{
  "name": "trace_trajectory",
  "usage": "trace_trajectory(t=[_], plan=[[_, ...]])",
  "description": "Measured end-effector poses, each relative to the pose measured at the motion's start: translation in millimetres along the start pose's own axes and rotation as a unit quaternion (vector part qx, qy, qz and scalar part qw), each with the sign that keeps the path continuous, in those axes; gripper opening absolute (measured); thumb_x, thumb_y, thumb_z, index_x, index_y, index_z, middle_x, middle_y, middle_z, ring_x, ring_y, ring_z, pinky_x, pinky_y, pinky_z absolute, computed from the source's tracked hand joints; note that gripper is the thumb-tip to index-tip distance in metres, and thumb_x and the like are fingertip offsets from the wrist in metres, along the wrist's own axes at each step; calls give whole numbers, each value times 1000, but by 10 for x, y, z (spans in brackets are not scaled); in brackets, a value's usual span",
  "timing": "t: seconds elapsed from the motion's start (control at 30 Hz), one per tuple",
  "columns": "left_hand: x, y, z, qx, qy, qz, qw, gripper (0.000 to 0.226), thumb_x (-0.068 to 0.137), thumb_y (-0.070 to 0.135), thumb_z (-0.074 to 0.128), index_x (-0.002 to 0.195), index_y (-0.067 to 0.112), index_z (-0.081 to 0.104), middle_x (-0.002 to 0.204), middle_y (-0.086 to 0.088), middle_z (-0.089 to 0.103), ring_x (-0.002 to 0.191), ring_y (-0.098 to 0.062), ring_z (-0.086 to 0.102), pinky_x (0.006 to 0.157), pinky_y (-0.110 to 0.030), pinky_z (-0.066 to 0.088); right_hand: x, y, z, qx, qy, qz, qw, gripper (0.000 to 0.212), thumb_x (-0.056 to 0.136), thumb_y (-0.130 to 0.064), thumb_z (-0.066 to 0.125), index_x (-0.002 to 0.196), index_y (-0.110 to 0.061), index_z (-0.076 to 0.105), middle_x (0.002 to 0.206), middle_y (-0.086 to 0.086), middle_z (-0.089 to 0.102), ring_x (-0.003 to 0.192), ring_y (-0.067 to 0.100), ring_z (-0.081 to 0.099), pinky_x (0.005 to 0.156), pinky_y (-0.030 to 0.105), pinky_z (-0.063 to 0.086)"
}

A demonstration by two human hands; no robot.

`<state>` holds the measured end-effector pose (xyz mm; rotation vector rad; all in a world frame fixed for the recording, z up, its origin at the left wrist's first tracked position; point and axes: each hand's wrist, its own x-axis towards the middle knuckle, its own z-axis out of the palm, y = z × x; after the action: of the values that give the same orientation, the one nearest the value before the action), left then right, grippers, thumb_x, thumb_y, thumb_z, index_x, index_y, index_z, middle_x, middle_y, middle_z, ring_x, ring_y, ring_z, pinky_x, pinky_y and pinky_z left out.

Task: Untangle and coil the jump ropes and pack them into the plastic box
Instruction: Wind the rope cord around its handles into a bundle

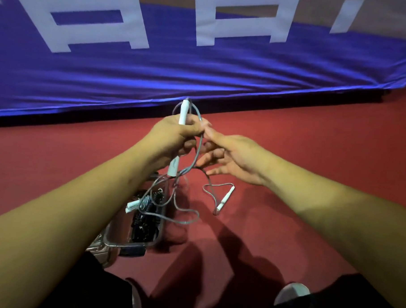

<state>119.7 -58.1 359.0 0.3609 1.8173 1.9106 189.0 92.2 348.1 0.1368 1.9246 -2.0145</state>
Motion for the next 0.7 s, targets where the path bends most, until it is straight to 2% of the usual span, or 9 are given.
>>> trace_trajectory(t=[0.07, 0.13, 0.23, 0.3, 0.33, 0.43, 0.57, 0.63, 0.7], plan=[[43, 30, -70, -16, 39, 3, 999, 7, 95, 11, 58, 90, 11, 61, 74, 0, 71, 38, -3, 30, 35, -13, 22, -11, 46, 40, -22, -11, -25, 999, 35, 91, -43, 54, 91, -10, 65, 62, 11, 63, 77, 28, 60, 80, 40, 43], [89, 49, -113, -25, 63, 7, 998, 7, 96, 14, 58, 90, 11, 60, 80, -1, 74, 39, -4, 29, 35, -14, 23, -9, 83, 94, -62, -20, -52, 997, 26, 92, -37, 56, 88, -13, 65, 54, 5, 55, 70, 25, 58, 74, 38, 41], [88, 43, -108, -21, 36, -7, 999, 10, 96, 16, 59, 88, 12, 57, 81, 0, 74, 39, -2, 31, 34, -13, 23, 48, 96, 231, -102, 7, -73, 992, 21, 92, -33, 61, 82, -15, 58, 60, 2, 54, 57, 19, 58, 55, 28, 38], [76, 28, -57, -12, 14, -10, 1000, 12, 96, 15, 58, 85, 12, 56, 79, 0, 74, 39, -2, 31, 33, -13, 22, 89, 84, 240, -105, 35, -81, 991, 16, 95, -26, 60, 87, -12, 57, 65, 4, 56, 51, 17, 57, 48, 23, 35], [68, 32, -34, -9, 11, -5, 1000, 12, 96, 14, 59, 84, 12, 57, 79, -1, 74, 39, -3, 29, 34, -13, 21, 92, 74, 225, -128, 47, -95, 986, 15, 95, -22, 59, 86, -10, 59, 64, 4, 56, 48, 14, 54, 46, 21, 34], [59, 70, -39, -17, 18, 21, 999, 13, 96, 13, 59, 84, 11, 56, 80, -5, 73, 40, -5, 25, 36, -15, 21, 133, 90, 153, -164, 71, -130, 975, 29, 94, -19, 61, 66, -13, 64, 56, -4, 54, 50, 7, 44, 51, 18, 35], [109, 118, -172, -46, 73, 63, 994, 19, 96, 13, 60, 79, 12, 51, 77, -4, 73, 40, -5, 23, 36, -16, 21, 198, 210, 89, -63, 41, -83, 994, 31, 97, -18, 54, 68, -11, 59, 65, 5, 59, 61, 15, 48, 58, 27, 36], [160, 169, -267, -87, 129, 87, 984, 24, 97, 13, 58, 76, 16, 46, 73, -1, 71, 41, -5, 23, 36, -16, 21, 202, 401, 52, -141, 0, -28, 990, 31, 98, -19, 52, 69, -13, 59, 67, 4, 65, 63, 16, 54, 61, 30, 39], [232, 219, -418, -139, 193, 101, 966, 29, 98, 14, 57, 75, 20, 41, 72, 0, 69, 39, -5, 25, 36, -16, 22, 157, 607, 39, -241, -54, 37, 968, 31, 97, -16, 55, 67, -12, 60, 68, 7, 68, 61, 18, 56, 61, 28, 42]])
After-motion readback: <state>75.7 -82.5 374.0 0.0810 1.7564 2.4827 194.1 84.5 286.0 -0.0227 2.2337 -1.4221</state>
